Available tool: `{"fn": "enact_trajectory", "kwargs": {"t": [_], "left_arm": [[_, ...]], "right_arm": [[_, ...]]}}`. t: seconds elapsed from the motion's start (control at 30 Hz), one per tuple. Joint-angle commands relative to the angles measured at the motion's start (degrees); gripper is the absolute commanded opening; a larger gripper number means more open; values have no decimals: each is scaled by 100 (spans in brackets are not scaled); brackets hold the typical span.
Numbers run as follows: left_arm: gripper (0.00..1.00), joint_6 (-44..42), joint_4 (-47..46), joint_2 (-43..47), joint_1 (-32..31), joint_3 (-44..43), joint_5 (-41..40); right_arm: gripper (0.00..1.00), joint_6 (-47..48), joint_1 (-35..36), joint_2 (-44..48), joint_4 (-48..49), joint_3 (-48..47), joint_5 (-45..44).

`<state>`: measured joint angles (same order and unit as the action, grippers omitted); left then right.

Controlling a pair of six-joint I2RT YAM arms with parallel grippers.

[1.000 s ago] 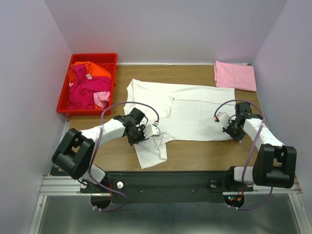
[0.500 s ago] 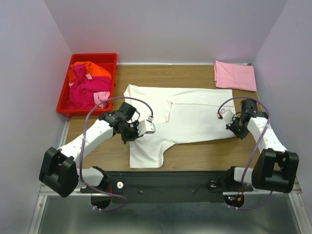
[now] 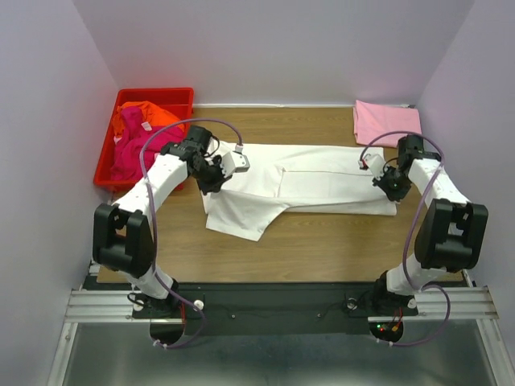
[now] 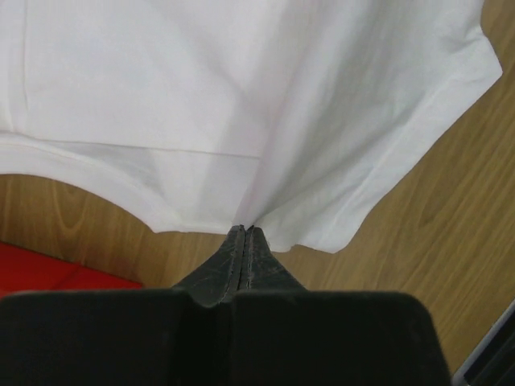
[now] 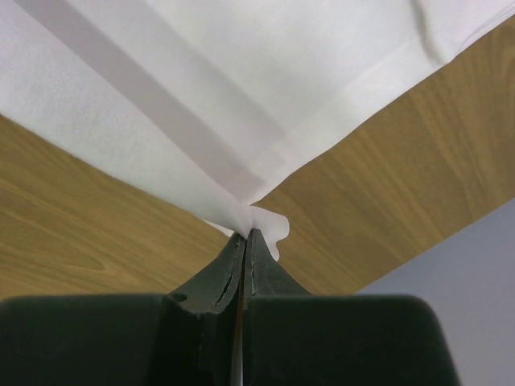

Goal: Fold and stack the t-shirts
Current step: Fold the tshirt

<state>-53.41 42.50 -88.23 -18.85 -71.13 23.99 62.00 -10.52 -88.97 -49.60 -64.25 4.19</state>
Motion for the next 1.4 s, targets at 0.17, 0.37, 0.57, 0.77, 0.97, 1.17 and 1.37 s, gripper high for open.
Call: {"fn": "enact_trajectory", "kwargs": {"t": [0.17,0.37,0.57,0.77,0.97,1.17,1.37], "left_arm": [[0,-275,206,-783,382,-1139,396],[0,-319,215,-1249,479,-1587,440],[0,-320,92,-1575,523,-1772,405],[0,-320,74,-1838,532,-2018,405],[0,-302,48,-2076,532,-2203,423],[0,-223,-242,-2295,540,-2107,326],[28,172,-743,-2480,602,-2053,203]], "right_arm": [[1,111,-55,-875,65,-1264,126],[1,93,-55,-1377,82,-1643,109],[1,-38,-55,-1799,117,-1995,144],[1,-47,-55,-2010,144,-2144,83],[1,-74,-55,-2133,179,-2232,65],[2,-188,-55,-2353,267,-2303,-5],[28,-634,-64,-2607,364,-2521,21]]}}
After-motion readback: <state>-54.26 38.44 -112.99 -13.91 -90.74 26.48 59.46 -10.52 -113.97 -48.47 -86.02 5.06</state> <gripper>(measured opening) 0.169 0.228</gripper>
